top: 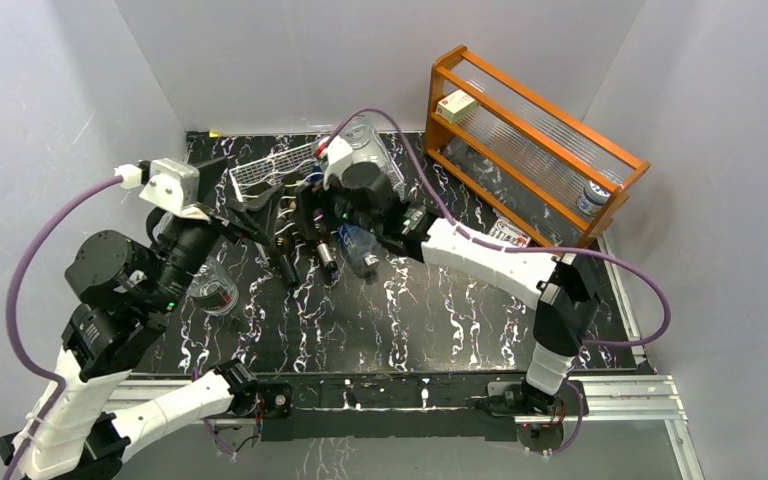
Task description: Put the wine bottle on the wine rack
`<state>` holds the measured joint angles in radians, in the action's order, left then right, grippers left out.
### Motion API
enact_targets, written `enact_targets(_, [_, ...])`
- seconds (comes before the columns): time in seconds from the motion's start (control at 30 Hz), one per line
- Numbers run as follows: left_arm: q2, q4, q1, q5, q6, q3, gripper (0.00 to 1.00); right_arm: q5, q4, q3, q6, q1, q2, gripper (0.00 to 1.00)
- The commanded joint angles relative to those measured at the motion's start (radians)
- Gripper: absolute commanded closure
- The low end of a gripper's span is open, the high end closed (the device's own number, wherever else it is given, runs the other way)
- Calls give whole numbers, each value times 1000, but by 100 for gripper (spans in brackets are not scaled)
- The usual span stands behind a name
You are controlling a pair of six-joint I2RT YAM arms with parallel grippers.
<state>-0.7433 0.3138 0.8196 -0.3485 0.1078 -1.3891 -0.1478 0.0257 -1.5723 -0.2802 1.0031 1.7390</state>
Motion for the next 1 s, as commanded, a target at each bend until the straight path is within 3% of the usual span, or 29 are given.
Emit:
enact_targets(0.0, [11,-53,0,81,5,-55,2,146,-90,27,54,79,-15,10])
enact_targets(0.37, [-6,-33,0,-41,19,-119,2,181,-130,-280,91,246,280,9])
enact_targets(0.6, [-23,-27,0,-180,85,-148,2,128,-157,-556,55,278,518,11])
enact_targets(0.97, [-39,-11,-1,-283,129,-159,2,166,-280,-762,84,279,730,13])
